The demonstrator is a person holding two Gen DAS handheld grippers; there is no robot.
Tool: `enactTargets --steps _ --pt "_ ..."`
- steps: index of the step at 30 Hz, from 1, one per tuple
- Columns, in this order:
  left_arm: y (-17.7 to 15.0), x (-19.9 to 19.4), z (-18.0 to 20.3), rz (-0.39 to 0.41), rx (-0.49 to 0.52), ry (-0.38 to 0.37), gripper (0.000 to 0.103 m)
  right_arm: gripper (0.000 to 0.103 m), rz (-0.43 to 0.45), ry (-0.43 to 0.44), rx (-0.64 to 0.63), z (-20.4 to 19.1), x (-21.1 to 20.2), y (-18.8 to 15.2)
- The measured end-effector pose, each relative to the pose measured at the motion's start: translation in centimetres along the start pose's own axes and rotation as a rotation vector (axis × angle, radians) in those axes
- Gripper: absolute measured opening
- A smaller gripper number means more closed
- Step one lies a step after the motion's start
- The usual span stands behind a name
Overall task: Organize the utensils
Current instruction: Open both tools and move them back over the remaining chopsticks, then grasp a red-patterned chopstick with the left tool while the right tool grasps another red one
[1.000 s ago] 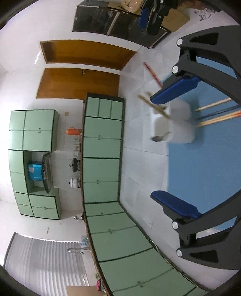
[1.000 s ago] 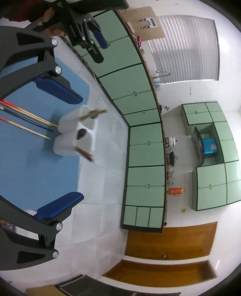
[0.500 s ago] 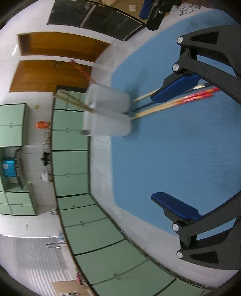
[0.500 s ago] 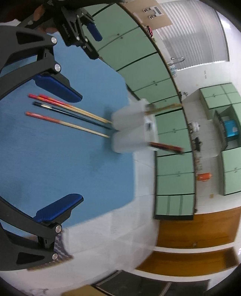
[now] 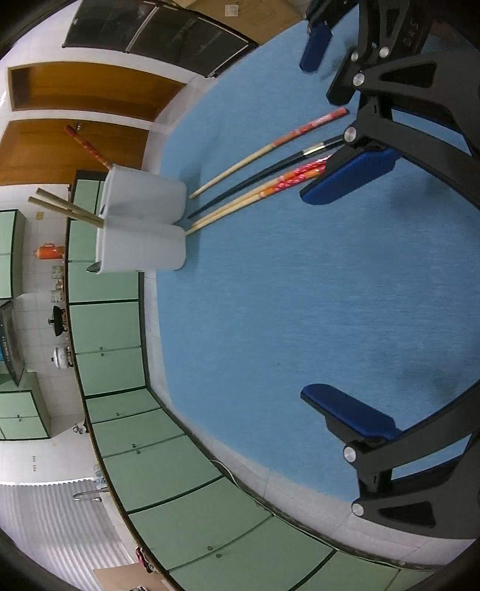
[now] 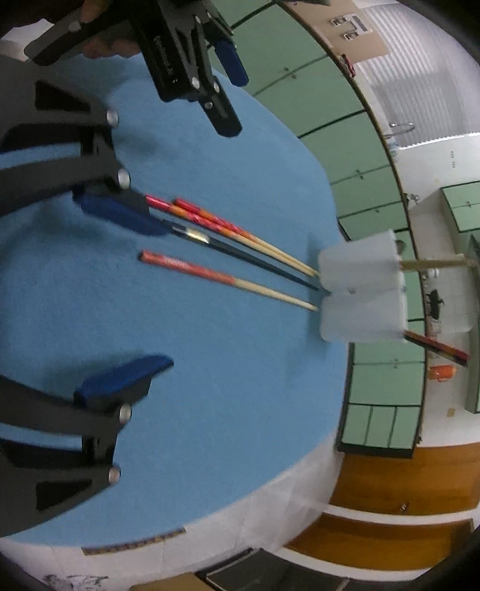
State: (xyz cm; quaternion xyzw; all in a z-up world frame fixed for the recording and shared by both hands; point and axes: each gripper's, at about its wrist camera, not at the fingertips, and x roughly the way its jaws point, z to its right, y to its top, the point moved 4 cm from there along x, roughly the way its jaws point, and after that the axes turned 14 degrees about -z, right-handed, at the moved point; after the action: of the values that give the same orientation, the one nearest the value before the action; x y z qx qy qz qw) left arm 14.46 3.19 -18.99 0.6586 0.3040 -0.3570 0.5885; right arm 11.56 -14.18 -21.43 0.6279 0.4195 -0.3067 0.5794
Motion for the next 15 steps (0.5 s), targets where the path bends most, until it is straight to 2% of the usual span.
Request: enactTargets --steps 3,11,15 --pt "-0.4 0.3 0.0 -0.010 0.000 -0.004 0.095 0.042 -0.021 -0.010 -0.007 -0.5 0.6 -0.3" --pt "-0.8 0.7 0.5 -0.024 0.005 -0.017 0.095 0.026 -0.029 -0.027 -0.031 -1.4 1.0 -0.2" --pt "-0.8 1.1 1.3 -0.046 0.042 -0.026 0.095 0.006 -0.033 -0.046 -0.045 -1.7 1.1 -0.2"
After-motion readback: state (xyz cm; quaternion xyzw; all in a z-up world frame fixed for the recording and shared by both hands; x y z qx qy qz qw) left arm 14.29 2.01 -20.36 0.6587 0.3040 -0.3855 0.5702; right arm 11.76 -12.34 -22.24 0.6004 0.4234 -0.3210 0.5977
